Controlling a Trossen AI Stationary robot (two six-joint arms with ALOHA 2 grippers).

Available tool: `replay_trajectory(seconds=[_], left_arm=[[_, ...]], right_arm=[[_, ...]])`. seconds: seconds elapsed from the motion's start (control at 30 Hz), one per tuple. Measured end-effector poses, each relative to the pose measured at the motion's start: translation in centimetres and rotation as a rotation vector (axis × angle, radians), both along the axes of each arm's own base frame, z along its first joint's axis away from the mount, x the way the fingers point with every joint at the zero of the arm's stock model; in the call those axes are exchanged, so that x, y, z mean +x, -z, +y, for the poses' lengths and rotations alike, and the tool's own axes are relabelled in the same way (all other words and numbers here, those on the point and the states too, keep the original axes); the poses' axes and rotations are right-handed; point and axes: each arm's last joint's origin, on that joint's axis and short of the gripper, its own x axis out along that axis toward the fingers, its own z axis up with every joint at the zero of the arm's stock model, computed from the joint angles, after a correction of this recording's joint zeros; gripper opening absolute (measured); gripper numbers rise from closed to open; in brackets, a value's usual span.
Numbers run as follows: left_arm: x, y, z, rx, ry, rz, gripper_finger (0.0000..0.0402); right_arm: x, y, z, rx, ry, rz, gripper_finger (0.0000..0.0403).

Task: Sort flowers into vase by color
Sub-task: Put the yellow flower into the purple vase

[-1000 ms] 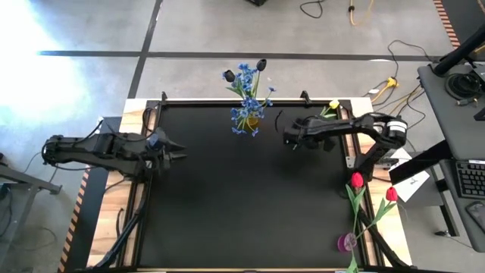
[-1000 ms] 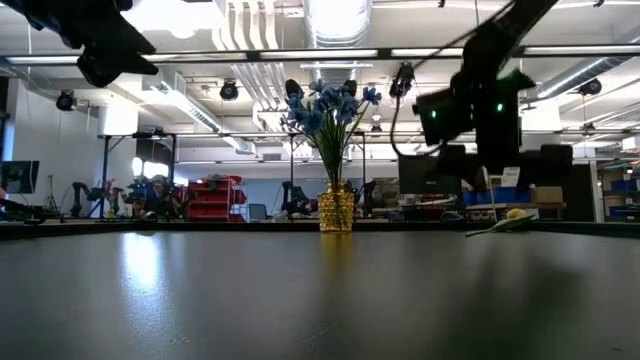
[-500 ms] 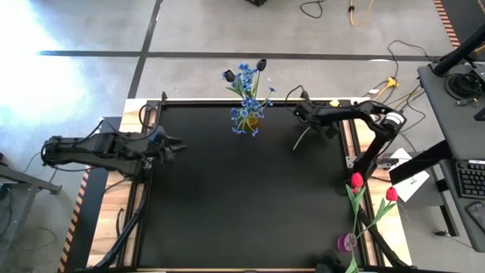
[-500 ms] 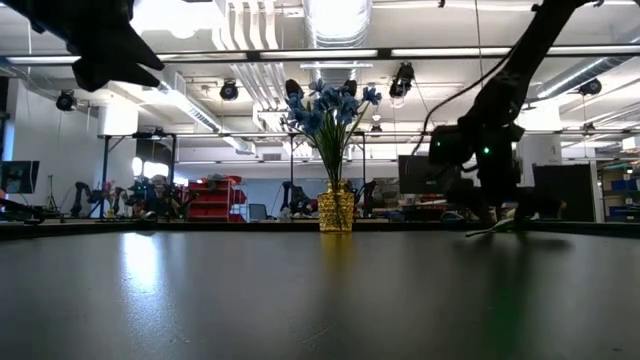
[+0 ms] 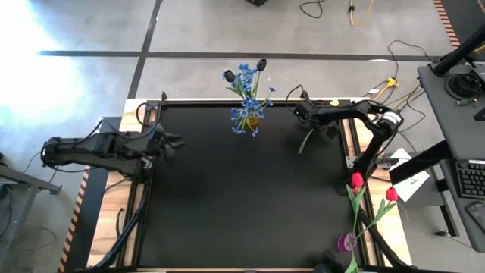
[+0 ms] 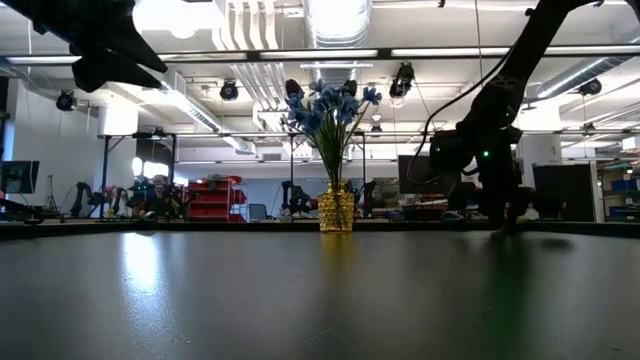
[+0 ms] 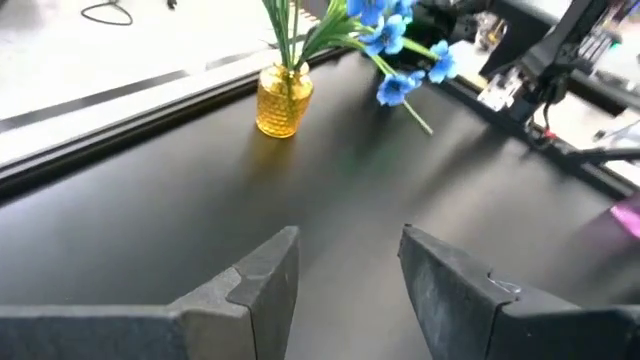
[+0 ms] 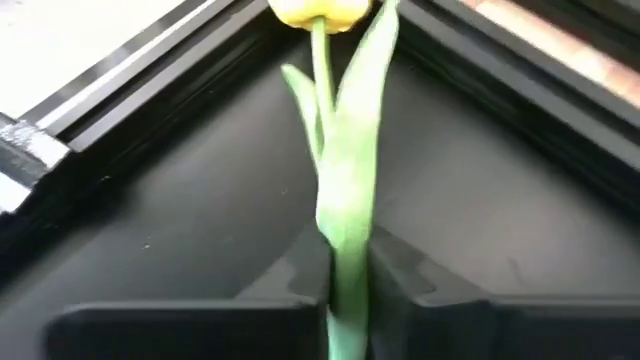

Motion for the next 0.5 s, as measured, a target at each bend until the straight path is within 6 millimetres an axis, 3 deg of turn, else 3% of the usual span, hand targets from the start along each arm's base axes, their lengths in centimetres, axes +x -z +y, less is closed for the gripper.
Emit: replay_trajectory(seconds=[0.07, 0.27, 0.5], left_arm=[[-0.2, -0.2, 0.0, -0.016, -0.005, -0.031, 0.0164], [0.1, -1.2, -0.5, -0.089, 0.140, -0.153, 0.0164], [1.7, -1.5, -1.0, -0.057, 0.285, -0.184, 0.0164]], right_arm=[[0.4, -0.3, 0.3, -0.007, -0.009, -0.027, 0.0021], [2.9, -2.9, 3.1, -0.068, -0.132, -0.152, 0.0014], [5.9, -7.3, 10.0, -0.156, -0.508, -0.194, 0.0013]])
